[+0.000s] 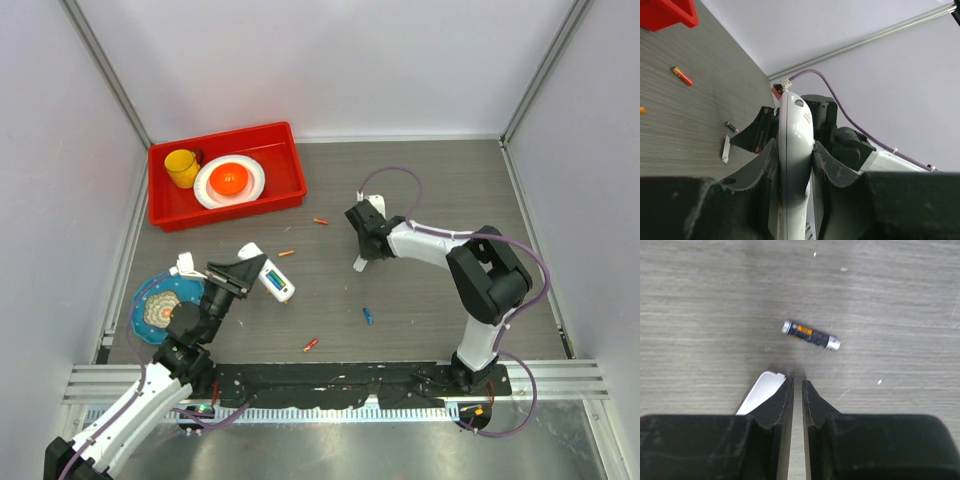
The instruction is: Load the batteries into the remote control
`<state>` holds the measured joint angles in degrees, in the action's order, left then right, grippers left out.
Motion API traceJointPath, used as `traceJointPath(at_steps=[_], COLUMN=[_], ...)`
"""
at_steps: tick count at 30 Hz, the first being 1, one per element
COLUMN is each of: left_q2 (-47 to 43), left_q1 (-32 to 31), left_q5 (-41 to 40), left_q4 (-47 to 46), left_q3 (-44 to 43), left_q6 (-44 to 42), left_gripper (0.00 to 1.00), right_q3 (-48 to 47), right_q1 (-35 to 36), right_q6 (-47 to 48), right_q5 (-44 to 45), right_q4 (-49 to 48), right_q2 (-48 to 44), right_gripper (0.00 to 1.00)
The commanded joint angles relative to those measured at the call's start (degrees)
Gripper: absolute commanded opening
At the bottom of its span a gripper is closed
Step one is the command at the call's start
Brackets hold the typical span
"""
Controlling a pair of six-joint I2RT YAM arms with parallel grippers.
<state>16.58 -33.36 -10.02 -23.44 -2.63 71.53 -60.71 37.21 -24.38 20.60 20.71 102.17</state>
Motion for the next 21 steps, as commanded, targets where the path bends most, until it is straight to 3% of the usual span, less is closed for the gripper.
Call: traceJointPath(at_steps=[1,5,6,9,12,21], left_q2=[-1.46,-1.11,-0.85,1.17,3.98,6.37], left_q1=[0.05,0.23,0.23,0.23,0.23,0.32], left_q5=[0.18,0.0,-0.09,-0.09,0.53,1.76], left_q4=[-0.47,-0.72,-0.99,-2.83,-5.56,-8.03], left_q3=[2.81,2.81,2.72,2.81,2.81,2.72], left_q6=[-0.25,-0.16,-0.16,-0.25,-0.16,0.19], left_gripper=[0.0,0.0,0.0,0.0,0.0,0.0], right_q3=[-1.95,-0.73,-0.55,0.15,0.24,-0.99], right_q1=[-0.82,-0.48,-0.39,-0.03,0.84,3.92], right_q6=[4.25,2.41,1.97,-0.4,-2.86,-4.27], right_q5=[-1.27,-0.3,0.05,-0.64,-2.32,-3.81], right_q4=[4.34,3.02,2.85,2.23,1.62,-0.67], right_q2=[3.3,-1.52,-2.58,-5.83,-7.07,-2.77], right_gripper=[0.18,0.3,0.39,0.53,0.6,0.63])
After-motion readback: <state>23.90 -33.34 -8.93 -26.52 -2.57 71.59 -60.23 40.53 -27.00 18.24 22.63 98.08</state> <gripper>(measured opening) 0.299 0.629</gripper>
